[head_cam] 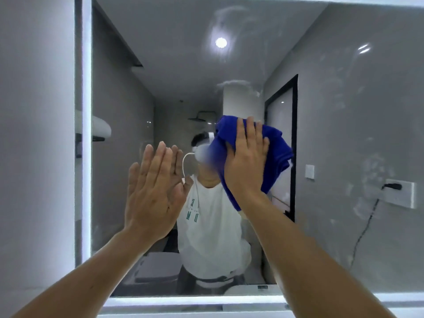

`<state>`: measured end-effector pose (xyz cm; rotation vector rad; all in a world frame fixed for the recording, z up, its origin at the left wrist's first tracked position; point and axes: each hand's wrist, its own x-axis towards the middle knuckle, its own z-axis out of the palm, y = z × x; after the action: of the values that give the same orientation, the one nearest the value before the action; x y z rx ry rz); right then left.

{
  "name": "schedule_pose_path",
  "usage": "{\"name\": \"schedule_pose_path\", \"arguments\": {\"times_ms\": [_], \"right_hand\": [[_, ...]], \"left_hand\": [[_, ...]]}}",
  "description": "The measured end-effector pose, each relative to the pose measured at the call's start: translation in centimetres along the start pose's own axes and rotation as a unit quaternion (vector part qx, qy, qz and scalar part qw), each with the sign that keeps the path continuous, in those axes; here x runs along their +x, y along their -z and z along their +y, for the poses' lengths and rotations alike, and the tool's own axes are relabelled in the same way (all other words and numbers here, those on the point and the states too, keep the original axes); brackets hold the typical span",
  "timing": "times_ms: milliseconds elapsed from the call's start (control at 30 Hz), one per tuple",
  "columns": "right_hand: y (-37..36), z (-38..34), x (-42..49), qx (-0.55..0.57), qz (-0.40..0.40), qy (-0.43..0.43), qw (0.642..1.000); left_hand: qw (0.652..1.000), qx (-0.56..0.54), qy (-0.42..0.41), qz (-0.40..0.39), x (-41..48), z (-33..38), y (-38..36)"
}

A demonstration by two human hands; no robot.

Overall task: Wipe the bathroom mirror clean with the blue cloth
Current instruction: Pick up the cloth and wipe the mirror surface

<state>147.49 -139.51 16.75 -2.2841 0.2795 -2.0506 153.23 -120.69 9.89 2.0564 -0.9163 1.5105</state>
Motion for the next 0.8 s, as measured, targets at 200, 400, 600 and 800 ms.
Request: {"name": "schedule_pose_path", "arguments": {"times_ms": [200,400,600,800], "right_hand": [[-2.1,2.0,-14.7,-0.036,-0.068,0.125,0.989],[-1.4,5.6,-29.1,-0.106,-0.204,0.143,0.963],[-0.5,5.1,-24.2,-0.062,-0.138,0.119,0.981],[-1.0,2.5,-13.8,0.006,-0.018,0.040,0.999]], "left_hand": [[0.999,-0.050,-0.007,-0.016,-1.0,1.9,0.1],[0.996,-0.075,-0.010,-0.046,-3.4,3.3,-1.0],[0.997,-0.072,-0.013,-0.029,-4.1,3.5,-1.9],[0.998,-0.066,-0.006,0.008,-4.4,3.9,-2.3]]}}
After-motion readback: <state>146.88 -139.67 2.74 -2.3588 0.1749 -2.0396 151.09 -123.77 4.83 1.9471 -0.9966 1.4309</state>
